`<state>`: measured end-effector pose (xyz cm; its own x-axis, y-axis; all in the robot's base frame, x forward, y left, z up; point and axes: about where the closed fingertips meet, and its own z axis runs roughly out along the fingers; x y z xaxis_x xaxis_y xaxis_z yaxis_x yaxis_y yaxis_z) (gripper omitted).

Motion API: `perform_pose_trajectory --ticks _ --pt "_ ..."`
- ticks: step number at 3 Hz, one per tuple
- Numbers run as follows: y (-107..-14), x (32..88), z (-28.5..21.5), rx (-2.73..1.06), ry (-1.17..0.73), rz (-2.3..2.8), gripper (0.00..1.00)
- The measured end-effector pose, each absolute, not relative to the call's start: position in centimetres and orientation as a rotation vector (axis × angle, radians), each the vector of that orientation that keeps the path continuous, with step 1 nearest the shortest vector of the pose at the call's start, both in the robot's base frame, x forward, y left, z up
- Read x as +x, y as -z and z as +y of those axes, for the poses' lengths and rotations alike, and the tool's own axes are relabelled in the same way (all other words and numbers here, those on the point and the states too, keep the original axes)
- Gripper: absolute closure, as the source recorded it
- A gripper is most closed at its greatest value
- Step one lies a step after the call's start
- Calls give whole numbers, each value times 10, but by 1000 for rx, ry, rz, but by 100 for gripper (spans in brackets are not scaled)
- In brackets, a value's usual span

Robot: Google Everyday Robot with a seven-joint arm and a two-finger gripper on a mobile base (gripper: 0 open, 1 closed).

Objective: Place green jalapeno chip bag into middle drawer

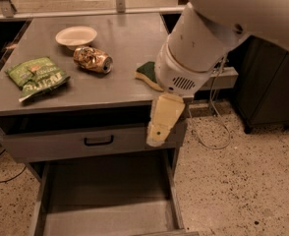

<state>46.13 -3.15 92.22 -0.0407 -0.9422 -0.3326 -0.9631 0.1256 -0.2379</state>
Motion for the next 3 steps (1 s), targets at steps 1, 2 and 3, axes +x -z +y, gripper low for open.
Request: perform_pose_trajectory --ticks 1,2,3 --pt "-920 478 15 -1849 -152 1906 0" --pt "-941 494 63 -1903 -159 1750 0" --pt "-966 499 101 -1951 -187 1613 0"
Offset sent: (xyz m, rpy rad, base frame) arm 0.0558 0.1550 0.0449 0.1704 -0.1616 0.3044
